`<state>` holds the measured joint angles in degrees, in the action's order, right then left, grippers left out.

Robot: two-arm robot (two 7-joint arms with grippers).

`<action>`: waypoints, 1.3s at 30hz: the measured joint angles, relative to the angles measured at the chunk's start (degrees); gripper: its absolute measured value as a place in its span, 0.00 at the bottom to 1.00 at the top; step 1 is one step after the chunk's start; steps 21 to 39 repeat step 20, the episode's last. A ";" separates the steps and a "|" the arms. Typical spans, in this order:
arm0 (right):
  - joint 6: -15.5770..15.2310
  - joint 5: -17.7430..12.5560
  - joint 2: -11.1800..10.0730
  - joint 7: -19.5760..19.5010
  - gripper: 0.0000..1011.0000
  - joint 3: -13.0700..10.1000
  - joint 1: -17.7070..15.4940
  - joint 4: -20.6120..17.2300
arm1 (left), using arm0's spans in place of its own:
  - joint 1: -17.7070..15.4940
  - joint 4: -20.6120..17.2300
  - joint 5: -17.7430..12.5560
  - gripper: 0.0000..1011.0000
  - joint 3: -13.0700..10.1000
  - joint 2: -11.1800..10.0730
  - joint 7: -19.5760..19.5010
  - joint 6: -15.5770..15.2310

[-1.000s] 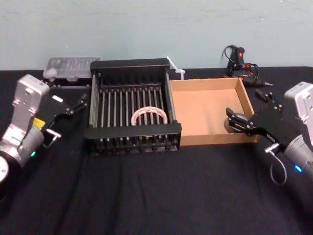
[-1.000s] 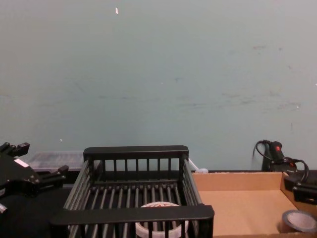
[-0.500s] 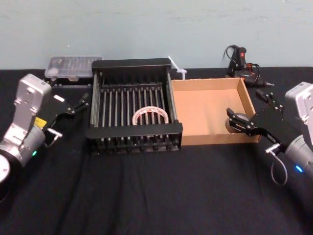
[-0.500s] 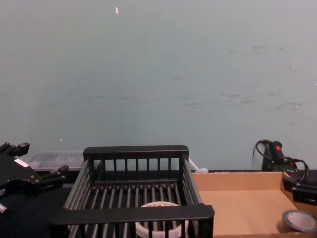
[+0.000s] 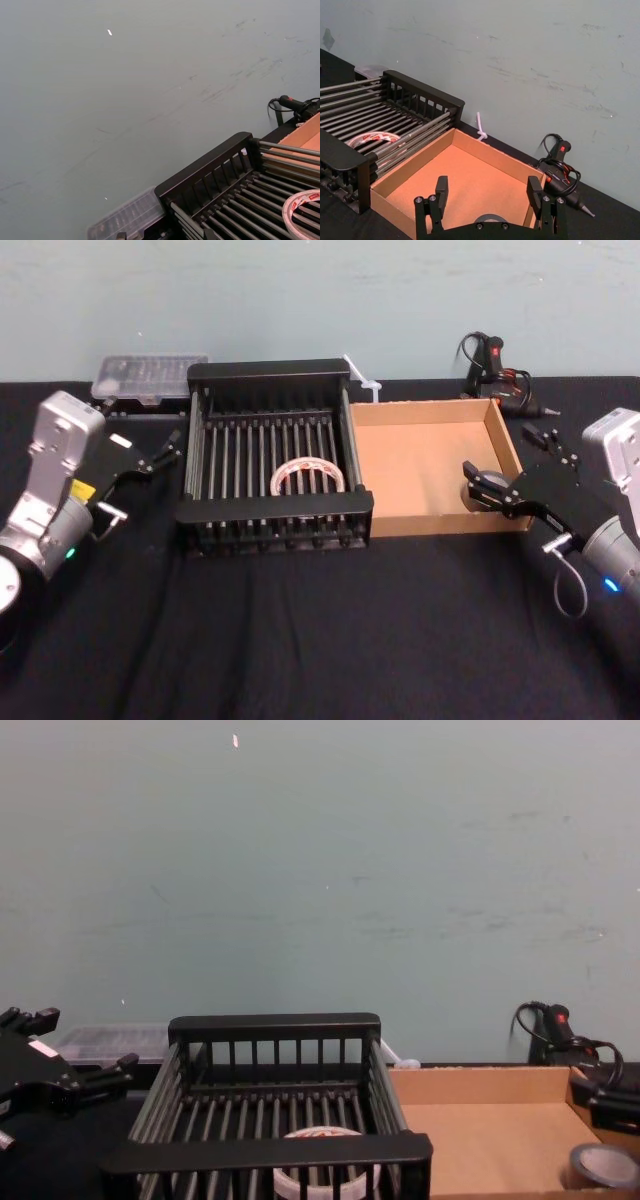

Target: Pick up the white tape and place it into the black box , Pick up the silver tape and place it into the brown box.

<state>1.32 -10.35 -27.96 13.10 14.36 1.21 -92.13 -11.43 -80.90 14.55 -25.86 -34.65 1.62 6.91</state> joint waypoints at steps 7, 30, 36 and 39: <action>0.00 -0.02 -0.01 0.00 0.99 0.01 0.02 0.00 | 0.00 0.00 0.00 0.99 0.00 0.00 0.00 0.00; 0.00 -0.03 -0.02 0.00 0.99 0.01 0.02 0.00 | 0.00 0.00 0.00 0.99 0.00 0.00 0.00 0.00; 0.00 -0.03 -0.02 0.00 0.99 0.01 0.02 0.00 | 0.00 0.00 0.00 0.99 0.00 0.00 0.00 0.00; 0.00 -0.03 -0.02 0.00 0.99 0.01 0.02 0.00 | 0.00 0.00 0.00 0.99 0.00 0.00 0.00 0.00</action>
